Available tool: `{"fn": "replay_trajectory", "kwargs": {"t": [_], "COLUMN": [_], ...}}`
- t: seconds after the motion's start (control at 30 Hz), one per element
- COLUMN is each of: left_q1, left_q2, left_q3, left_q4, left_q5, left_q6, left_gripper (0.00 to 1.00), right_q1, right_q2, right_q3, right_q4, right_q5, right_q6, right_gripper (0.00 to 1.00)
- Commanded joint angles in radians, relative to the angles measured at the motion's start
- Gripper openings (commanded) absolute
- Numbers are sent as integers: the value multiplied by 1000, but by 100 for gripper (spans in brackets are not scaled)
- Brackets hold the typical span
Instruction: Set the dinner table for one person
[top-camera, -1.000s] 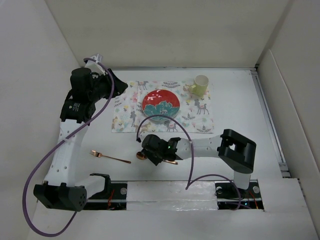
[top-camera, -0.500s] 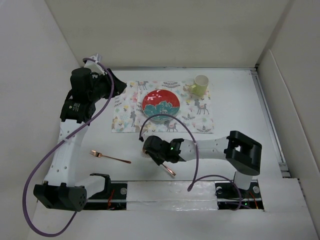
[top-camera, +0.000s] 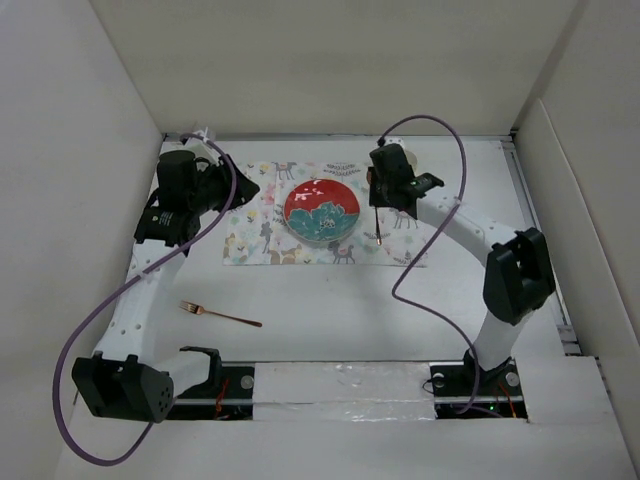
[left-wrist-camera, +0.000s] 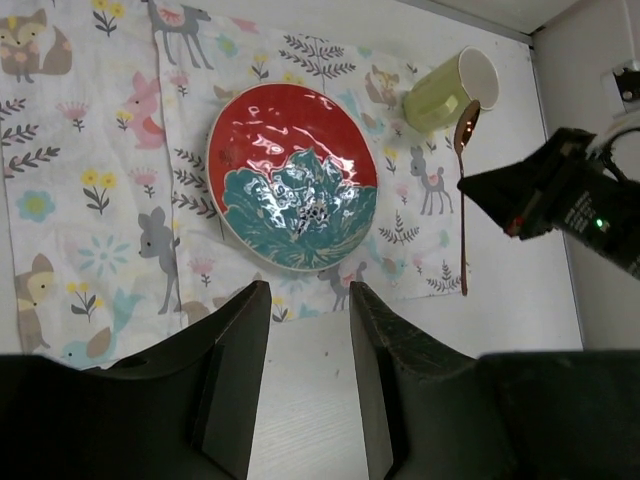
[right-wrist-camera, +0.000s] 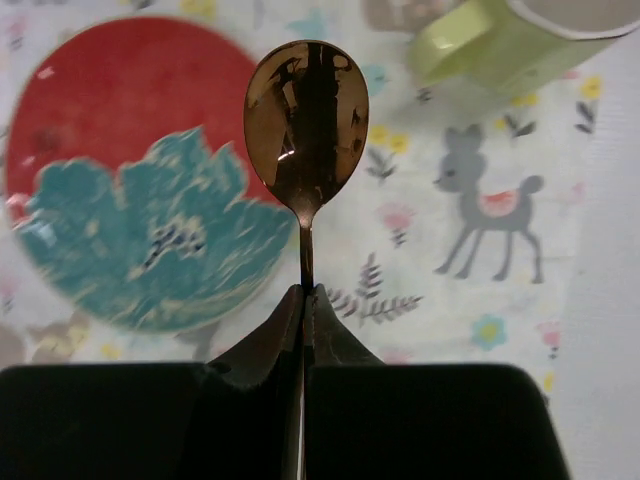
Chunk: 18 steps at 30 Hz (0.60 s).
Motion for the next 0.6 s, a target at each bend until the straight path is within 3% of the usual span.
{"fn": "replay_trajectory", "kwargs": {"t": [0.0,0.17,0.57], "left_q1": [-4,-4,-4], "left_q2": [-27,-26,-3], "left_q3": [-26,-46,-66], "left_q4": [68,77,68], "left_q5": [21,24,23], "left_q6": [-5,-5,5], "left_gripper": [34,34,34], "right_q1": [-52,-127,-136], "right_q2": [87,207,368], "right_q3": [77,183,264], "right_q4": [-50,-90,-88], "right_q5": [12,6,-19], "right_q6": [-20,-28,-47], "right_gripper": [0,0,0]}}
